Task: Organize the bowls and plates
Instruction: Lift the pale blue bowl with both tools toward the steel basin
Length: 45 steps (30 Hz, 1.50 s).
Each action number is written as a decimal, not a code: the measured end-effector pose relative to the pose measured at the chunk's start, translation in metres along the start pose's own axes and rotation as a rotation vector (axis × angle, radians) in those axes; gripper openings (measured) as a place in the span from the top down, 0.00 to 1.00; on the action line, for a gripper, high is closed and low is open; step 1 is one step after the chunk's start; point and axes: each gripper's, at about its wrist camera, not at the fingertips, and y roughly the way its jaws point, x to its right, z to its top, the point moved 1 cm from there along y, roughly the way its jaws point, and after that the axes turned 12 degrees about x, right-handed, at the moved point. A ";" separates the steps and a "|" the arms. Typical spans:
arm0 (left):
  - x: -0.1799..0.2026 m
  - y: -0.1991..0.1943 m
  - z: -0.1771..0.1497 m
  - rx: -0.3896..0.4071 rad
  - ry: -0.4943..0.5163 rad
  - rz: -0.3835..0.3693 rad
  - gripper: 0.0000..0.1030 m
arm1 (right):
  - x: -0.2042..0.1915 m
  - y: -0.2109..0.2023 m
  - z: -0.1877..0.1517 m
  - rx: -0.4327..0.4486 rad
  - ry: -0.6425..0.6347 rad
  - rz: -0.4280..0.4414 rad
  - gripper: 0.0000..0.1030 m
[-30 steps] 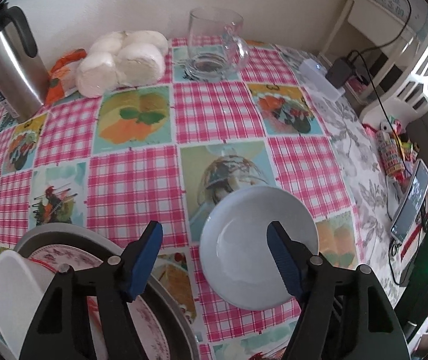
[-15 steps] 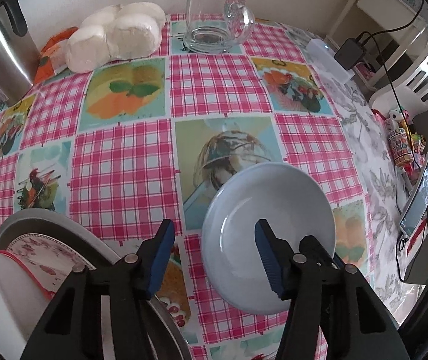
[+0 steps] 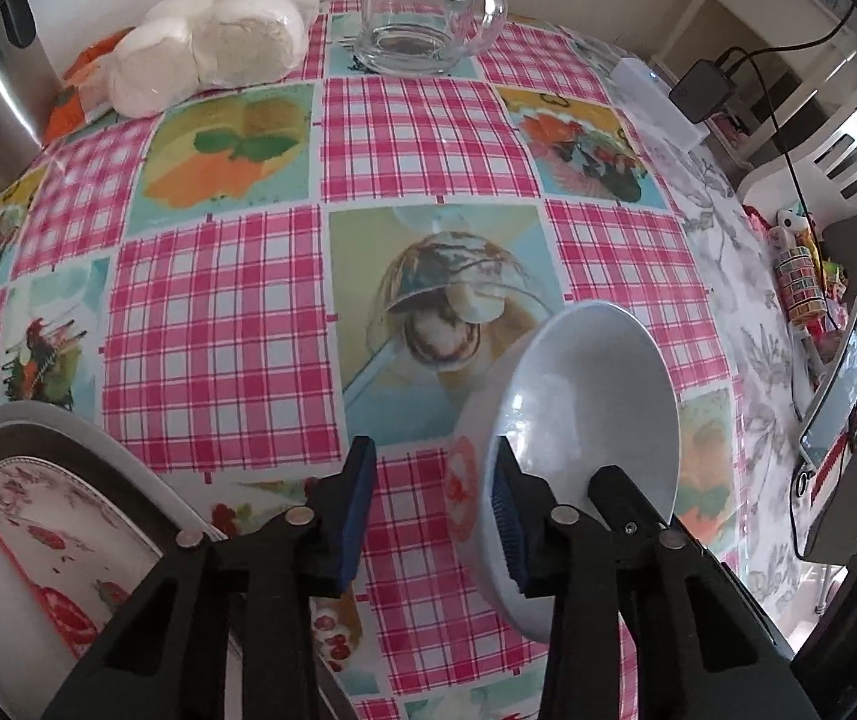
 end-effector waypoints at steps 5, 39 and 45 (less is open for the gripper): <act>-0.001 0.004 -0.001 0.000 -0.003 0.003 0.75 | -0.004 0.001 0.000 0.003 -0.001 0.023 0.68; -0.008 -0.016 0.008 0.049 -0.048 -0.035 0.85 | -0.015 -0.010 0.003 0.017 -0.013 0.135 0.81; -0.004 -0.046 0.016 0.115 -0.042 -0.059 0.85 | -0.021 -0.034 0.013 0.074 -0.021 0.154 0.81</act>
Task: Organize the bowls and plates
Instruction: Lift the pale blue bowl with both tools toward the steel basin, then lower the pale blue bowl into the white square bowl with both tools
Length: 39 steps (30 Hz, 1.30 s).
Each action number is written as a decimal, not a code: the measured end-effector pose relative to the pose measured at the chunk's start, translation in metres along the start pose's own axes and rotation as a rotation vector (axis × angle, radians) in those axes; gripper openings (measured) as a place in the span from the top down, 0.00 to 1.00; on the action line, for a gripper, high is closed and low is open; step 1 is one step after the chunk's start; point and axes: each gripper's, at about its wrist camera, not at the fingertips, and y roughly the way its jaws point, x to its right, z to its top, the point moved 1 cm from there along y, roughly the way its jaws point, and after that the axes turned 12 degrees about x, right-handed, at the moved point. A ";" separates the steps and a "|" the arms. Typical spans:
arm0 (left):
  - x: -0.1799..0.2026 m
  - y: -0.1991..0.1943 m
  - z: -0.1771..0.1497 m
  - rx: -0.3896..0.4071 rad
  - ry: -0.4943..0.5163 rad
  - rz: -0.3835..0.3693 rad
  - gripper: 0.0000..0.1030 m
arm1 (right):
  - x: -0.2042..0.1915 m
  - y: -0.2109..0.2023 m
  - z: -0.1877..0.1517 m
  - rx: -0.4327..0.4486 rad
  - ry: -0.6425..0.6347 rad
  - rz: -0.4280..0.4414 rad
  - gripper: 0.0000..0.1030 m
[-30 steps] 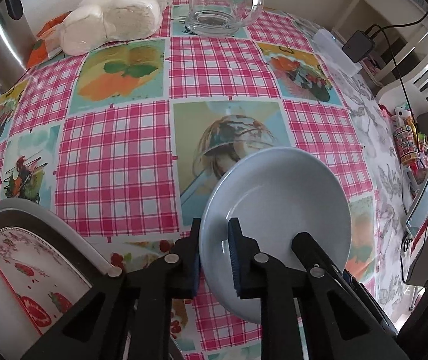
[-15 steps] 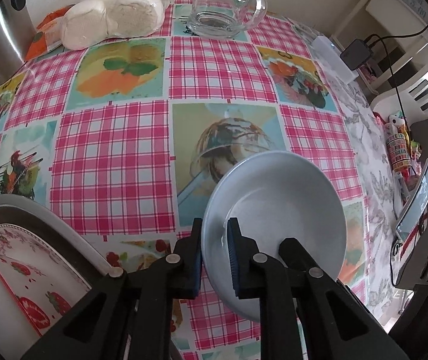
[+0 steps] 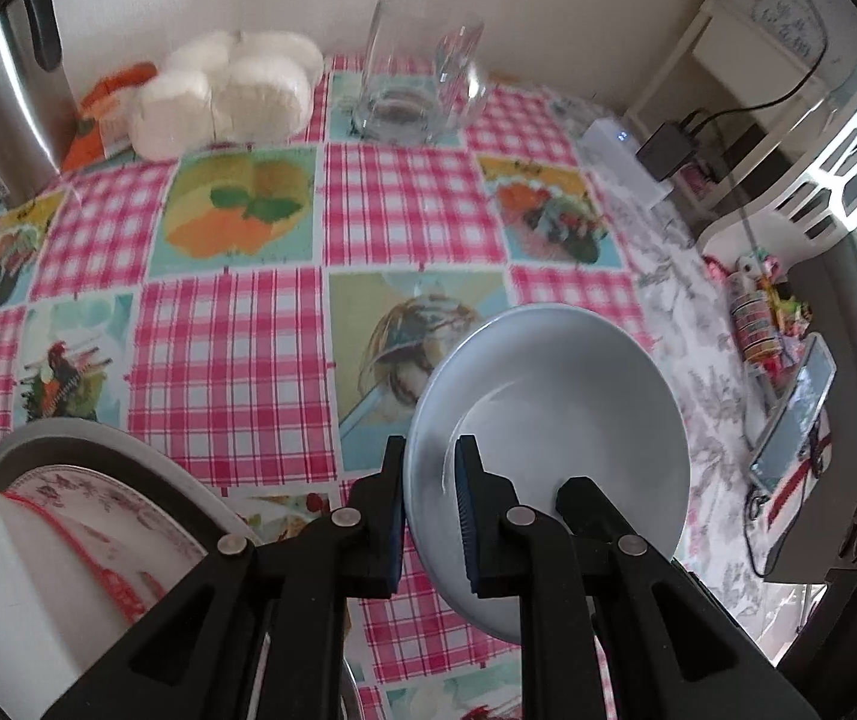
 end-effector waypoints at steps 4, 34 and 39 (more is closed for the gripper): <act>-0.001 -0.026 0.006 0.049 -0.009 -0.025 0.85 | -0.013 -0.022 0.008 0.048 -0.019 0.015 0.81; -0.100 -0.151 -0.015 0.240 -0.171 -0.027 0.85 | -0.138 -0.109 -0.035 0.150 -0.240 0.161 0.81; -0.120 -0.160 -0.024 0.240 -0.193 -0.011 0.85 | -0.153 -0.108 -0.050 0.122 -0.269 0.185 0.81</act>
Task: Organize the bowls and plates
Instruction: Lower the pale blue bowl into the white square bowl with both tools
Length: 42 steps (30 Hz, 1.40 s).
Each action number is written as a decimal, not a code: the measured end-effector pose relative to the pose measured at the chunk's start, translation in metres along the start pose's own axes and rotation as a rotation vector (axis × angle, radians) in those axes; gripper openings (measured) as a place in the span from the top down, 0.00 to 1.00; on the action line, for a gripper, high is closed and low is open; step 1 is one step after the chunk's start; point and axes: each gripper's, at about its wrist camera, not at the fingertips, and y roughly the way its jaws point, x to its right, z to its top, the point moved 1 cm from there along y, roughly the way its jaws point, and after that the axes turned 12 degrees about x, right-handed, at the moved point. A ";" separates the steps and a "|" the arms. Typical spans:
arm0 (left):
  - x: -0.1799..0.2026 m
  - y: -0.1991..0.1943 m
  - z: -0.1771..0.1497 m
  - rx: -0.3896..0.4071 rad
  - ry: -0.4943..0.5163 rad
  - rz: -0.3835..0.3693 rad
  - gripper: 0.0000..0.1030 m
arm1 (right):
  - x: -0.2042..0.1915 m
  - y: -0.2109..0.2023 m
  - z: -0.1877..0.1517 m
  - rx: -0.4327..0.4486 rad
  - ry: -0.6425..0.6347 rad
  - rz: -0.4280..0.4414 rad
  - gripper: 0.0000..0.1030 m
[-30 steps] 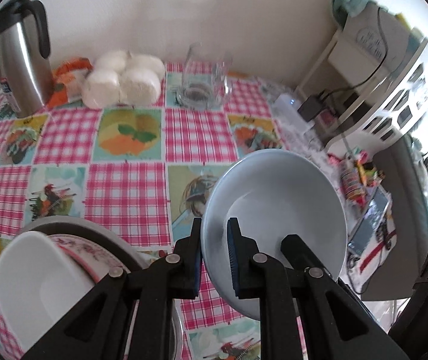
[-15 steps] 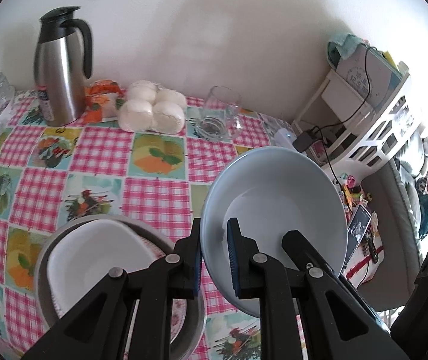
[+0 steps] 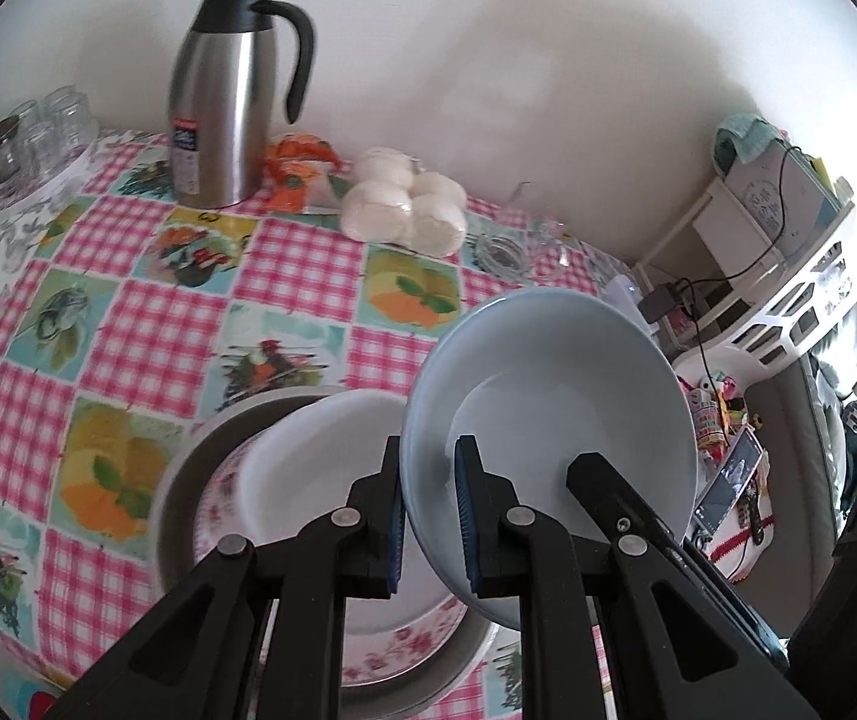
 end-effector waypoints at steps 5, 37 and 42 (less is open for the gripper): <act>-0.023 -0.003 -0.007 -0.024 -0.031 0.013 0.85 | -0.017 0.007 -0.013 -0.036 -0.033 0.009 0.80; -0.061 0.003 -0.014 -0.072 -0.066 0.070 0.86 | -0.039 0.033 -0.038 -0.127 -0.101 -0.025 0.67; -0.061 0.003 -0.015 -0.068 -0.067 0.072 0.86 | -0.037 0.032 -0.036 -0.121 -0.096 -0.018 0.66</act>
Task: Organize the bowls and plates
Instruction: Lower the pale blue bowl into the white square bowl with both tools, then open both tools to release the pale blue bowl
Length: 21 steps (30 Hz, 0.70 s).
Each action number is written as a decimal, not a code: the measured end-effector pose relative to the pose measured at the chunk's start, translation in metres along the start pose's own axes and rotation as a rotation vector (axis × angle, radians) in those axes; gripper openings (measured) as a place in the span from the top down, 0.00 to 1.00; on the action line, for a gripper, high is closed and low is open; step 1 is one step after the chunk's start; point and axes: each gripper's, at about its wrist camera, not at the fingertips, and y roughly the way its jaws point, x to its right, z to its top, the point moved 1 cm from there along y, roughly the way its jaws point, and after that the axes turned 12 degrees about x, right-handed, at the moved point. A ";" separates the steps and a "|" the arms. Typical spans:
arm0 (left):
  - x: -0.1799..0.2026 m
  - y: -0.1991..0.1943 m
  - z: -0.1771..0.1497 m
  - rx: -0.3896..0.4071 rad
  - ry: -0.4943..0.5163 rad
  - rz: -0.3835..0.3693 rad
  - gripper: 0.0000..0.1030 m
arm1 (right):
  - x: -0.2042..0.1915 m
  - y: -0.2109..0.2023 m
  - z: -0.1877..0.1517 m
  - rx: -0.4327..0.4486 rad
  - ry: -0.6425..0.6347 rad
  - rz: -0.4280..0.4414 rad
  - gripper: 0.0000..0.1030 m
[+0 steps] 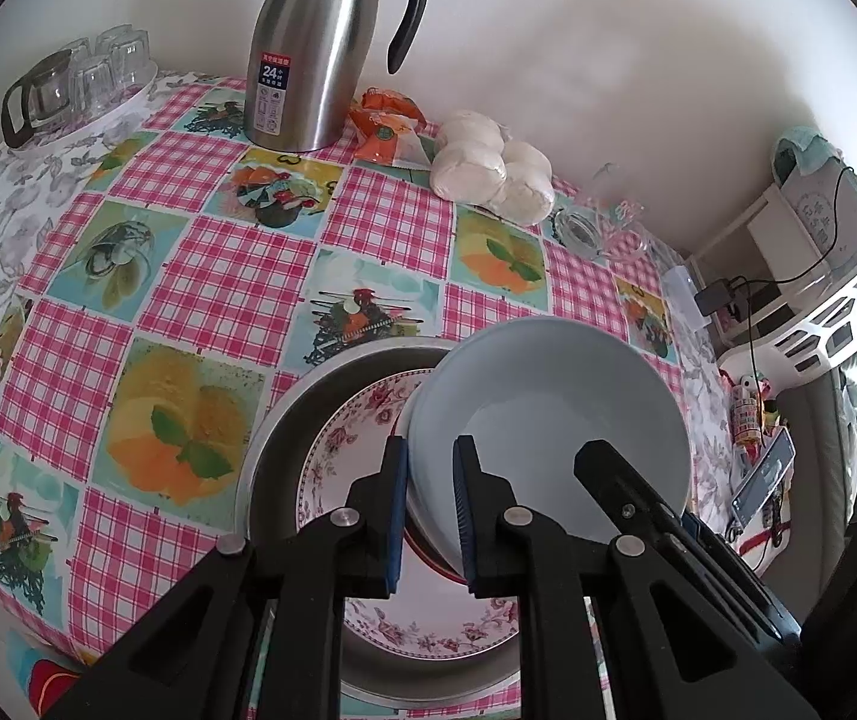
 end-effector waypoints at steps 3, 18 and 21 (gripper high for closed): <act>-0.001 -0.002 0.001 0.007 -0.004 0.000 0.86 | 0.001 0.000 0.000 0.002 0.010 0.008 0.64; -0.003 -0.004 0.001 0.016 -0.024 0.002 0.87 | 0.015 -0.009 0.010 0.070 0.046 -0.027 0.41; -0.005 -0.006 0.002 0.025 -0.031 0.001 0.87 | 0.026 -0.004 0.009 0.054 0.074 -0.054 0.41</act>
